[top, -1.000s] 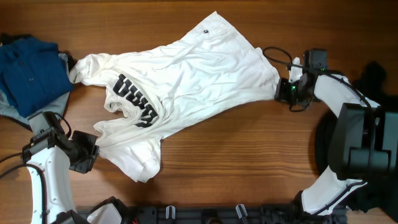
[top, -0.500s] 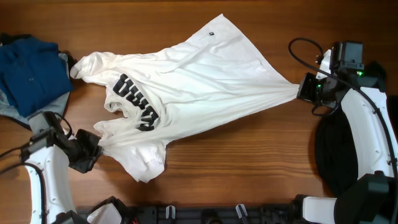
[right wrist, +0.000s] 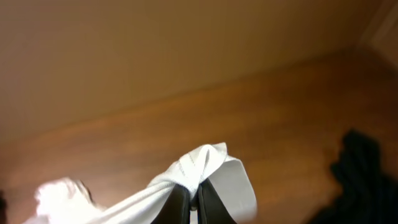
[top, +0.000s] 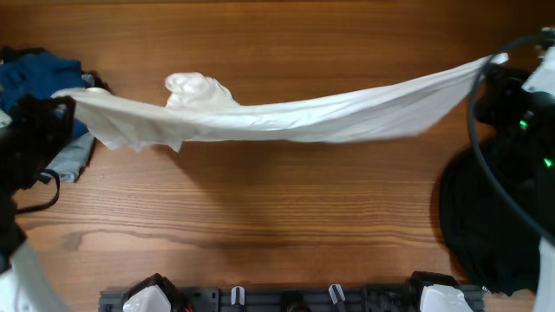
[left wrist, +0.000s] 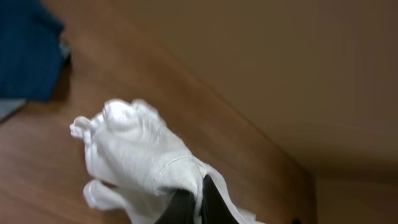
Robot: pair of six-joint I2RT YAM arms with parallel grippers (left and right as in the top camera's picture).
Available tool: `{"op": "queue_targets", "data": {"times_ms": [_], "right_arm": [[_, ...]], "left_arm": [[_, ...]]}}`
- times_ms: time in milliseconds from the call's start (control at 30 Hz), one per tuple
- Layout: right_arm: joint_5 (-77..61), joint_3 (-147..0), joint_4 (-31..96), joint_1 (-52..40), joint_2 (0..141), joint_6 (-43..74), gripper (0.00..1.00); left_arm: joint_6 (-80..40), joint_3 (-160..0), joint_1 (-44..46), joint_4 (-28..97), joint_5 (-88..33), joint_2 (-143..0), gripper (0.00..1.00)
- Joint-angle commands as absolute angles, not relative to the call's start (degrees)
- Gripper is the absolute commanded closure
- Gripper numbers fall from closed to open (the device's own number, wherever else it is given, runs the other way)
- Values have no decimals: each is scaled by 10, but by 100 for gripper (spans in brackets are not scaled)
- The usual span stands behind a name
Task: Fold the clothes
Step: 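Lift the T-shirt with both grippers and shake it out in the air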
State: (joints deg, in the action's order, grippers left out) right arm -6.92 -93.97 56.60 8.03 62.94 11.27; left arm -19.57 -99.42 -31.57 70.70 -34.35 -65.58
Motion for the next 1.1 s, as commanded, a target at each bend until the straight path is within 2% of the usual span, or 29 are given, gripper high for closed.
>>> {"op": "queue_targets", "data": {"times_ms": [0,167,267,400,500,633,767,867,967,1067], "right_arm": [[-36,-965,561,81,616,104,96],[-50,-965,557,81,682,70,96],[-65,-965,531,81,803,60,96],[-91,-966,392,81,967,81,96],[-104,-998,343,81,1007,96,96],[-93,-1166,334,81,1018,105,96],[-60,-1291,363,81,1018,105,96],[-13,-1300,421,81,1018,102,96],[-3,-1298,537,81,1044,60,96],[5,-1297,634,81,1091,58,96]], "left_arm": [[-184,-1021,-316,680,-360,-639,96],[-184,-1021,-313,667,-360,-674,96],[-183,-1021,-261,610,-356,-756,96],[-166,-1021,-130,485,-227,-920,96],[-166,-1050,-88,427,-150,-1004,96],[-152,-1244,-75,419,-94,-1104,96],[-157,-1448,-105,398,-96,-1127,96],[-156,-1532,-117,475,-130,-1124,96],[-154,-1525,-110,675,-130,-1134,96],[-152,-1485,-99,809,-130,-1166,96]]}}
